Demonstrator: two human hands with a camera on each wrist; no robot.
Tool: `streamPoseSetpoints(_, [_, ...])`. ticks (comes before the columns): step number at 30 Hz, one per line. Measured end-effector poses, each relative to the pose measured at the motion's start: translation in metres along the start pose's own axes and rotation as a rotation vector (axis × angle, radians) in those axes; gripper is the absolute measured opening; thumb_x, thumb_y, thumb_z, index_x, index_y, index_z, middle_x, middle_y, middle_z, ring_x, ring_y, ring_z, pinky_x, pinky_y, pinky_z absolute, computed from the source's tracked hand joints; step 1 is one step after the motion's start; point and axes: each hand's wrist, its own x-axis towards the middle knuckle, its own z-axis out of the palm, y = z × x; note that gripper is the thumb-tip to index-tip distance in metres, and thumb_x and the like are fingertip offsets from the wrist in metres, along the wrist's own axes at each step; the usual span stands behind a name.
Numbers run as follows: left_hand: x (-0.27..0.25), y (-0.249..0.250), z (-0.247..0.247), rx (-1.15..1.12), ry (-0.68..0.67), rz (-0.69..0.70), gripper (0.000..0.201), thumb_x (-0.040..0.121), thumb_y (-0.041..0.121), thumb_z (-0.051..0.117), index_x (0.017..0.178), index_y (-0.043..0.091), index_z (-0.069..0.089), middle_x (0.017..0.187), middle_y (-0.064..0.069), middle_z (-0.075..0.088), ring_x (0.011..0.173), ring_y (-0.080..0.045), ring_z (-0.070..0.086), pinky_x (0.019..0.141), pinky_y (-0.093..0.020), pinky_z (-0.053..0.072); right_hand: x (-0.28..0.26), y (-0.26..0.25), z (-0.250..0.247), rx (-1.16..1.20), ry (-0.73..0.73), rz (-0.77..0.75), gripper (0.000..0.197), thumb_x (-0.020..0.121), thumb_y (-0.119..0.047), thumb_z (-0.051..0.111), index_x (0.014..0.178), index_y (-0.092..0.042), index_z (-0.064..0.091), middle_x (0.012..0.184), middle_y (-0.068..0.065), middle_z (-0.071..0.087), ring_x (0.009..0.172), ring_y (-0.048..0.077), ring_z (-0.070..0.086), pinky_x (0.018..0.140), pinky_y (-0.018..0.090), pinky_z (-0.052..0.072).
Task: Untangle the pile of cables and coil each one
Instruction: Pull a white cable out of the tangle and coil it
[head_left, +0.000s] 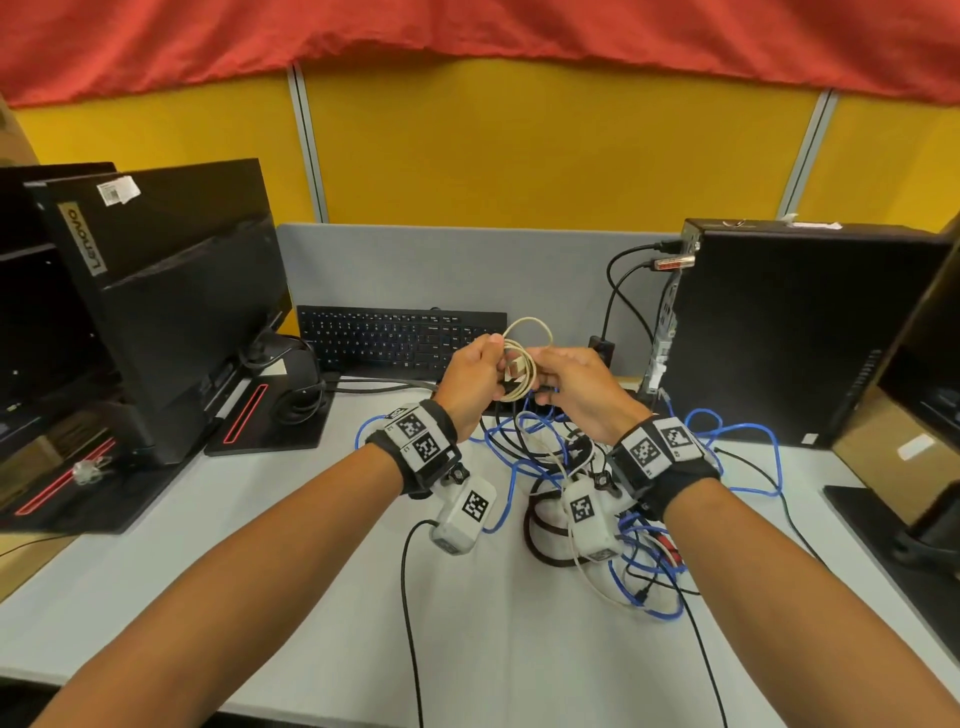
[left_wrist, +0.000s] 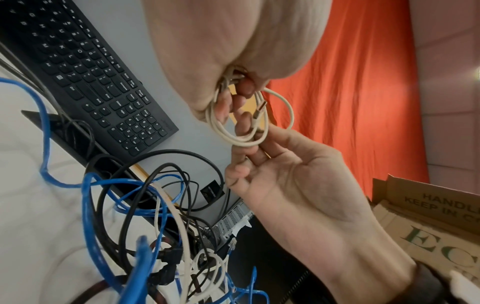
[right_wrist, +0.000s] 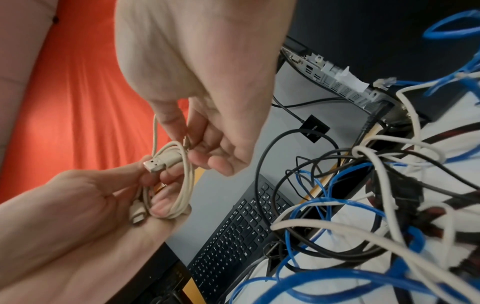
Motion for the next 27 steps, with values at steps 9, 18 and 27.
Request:
streamPoseSetpoints(9, [0.007, -0.001, 0.005, -0.059, -0.055, -0.008, 0.038, 0.110, 0.027, 0.032, 0.083, 0.011, 0.052, 0.058, 0.001, 0.050, 0.056, -0.013, 0.048, 0.057, -0.026, 0.048, 0.000, -0.006, 0.016, -0.355, 0.038, 0.022, 0.042, 0.108, -0.038, 0.042, 0.082, -0.015, 0.066, 0.075, -0.006, 0.070, 0.074, 0.009, 0.058, 0.067, 0.024, 0.046])
streamPoseSetpoints(18, [0.001, 0.004, -0.004, -0.181, -0.061, -0.063, 0.032, 0.110, 0.023, 0.029, 0.098, 0.005, 0.052, 0.052, 0.006, 0.052, 0.053, -0.018, 0.045, 0.063, -0.036, 0.039, -0.005, 0.006, 0.009, 0.040, -0.136, 0.000, 0.064, 0.109, -0.050, 0.024, 0.105, -0.014, 0.077, 0.086, 0.006, 0.071, 0.071, 0.012, 0.054, 0.067, 0.030, 0.047])
streamPoseSetpoints(27, [-0.005, 0.007, -0.002, -0.213, -0.135, -0.137, 0.037, 0.110, 0.026, 0.030, 0.099, 0.000, 0.055, 0.088, -0.018, 0.059, 0.079, -0.036, 0.049, 0.082, -0.051, 0.042, 0.005, 0.011, 0.014, 0.038, 0.066, -0.007, 0.049, 0.112, -0.036, 0.028, 0.098, -0.003, 0.061, 0.077, 0.013, 0.063, 0.063, 0.016, 0.052, 0.055, 0.024, 0.042])
